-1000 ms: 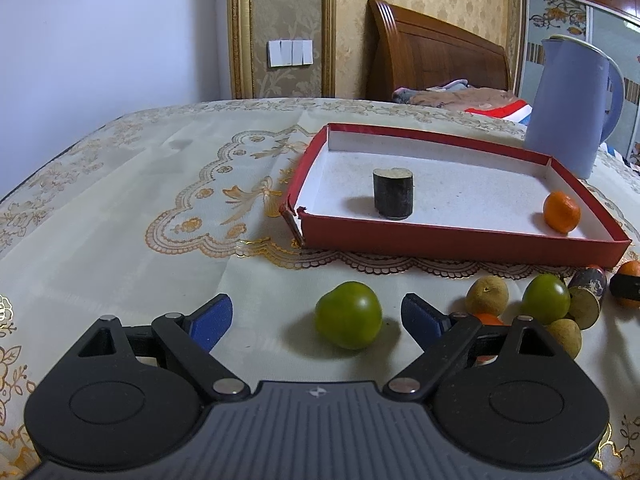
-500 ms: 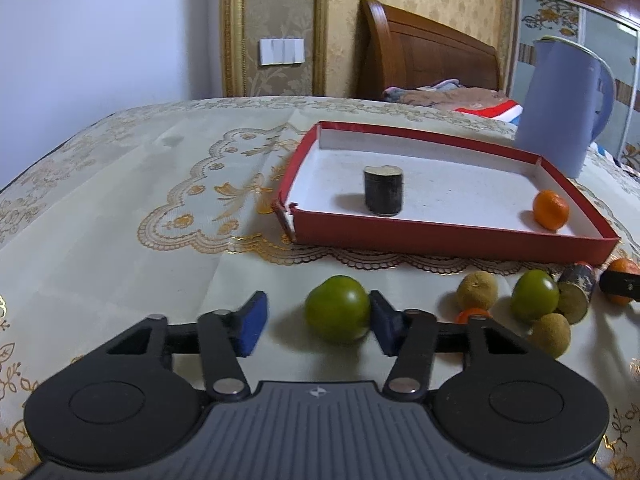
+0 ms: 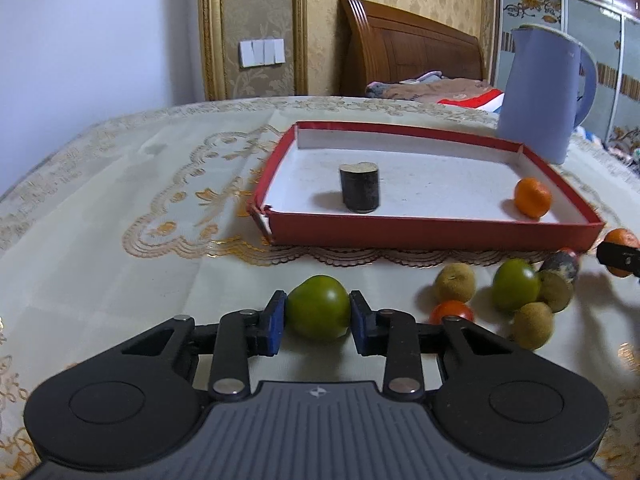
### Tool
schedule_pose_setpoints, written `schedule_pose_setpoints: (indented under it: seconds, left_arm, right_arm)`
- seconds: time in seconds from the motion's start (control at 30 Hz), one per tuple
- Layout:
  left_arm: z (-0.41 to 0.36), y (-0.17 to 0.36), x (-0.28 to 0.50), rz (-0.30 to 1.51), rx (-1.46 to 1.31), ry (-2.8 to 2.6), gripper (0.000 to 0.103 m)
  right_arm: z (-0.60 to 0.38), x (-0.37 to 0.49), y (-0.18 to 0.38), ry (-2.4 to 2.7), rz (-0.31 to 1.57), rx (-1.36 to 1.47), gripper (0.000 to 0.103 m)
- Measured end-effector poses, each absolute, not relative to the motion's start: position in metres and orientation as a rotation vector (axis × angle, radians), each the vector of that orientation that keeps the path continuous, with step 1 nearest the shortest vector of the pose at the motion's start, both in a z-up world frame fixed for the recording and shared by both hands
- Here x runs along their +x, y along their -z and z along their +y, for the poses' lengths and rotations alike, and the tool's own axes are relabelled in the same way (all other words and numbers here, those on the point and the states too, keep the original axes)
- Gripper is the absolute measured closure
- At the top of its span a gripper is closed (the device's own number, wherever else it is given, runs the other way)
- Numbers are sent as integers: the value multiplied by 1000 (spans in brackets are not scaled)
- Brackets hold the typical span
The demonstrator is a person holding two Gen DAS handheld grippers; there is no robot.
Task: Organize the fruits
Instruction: 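Carry the green fruit and the orange over the tray with both grippers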
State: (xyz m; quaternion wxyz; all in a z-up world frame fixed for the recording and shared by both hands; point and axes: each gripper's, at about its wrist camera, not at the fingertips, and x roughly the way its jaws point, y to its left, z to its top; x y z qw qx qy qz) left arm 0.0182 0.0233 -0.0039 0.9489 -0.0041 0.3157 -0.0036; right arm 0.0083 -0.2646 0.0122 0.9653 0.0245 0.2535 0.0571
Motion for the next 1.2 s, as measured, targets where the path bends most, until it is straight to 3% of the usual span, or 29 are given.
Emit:
schedule_pose_setpoints:
  seconds: [0.47, 1.2]
  left_arm:
    - [-6, -33, 58, 605, -7, 43, 71]
    - [-12, -5, 122, 698, 7, -38, 71]
  right_arm:
    - [-251, 37, -38, -96, 474, -15, 64]
    - [-225, 113, -10, -78, 624, -83, 64]
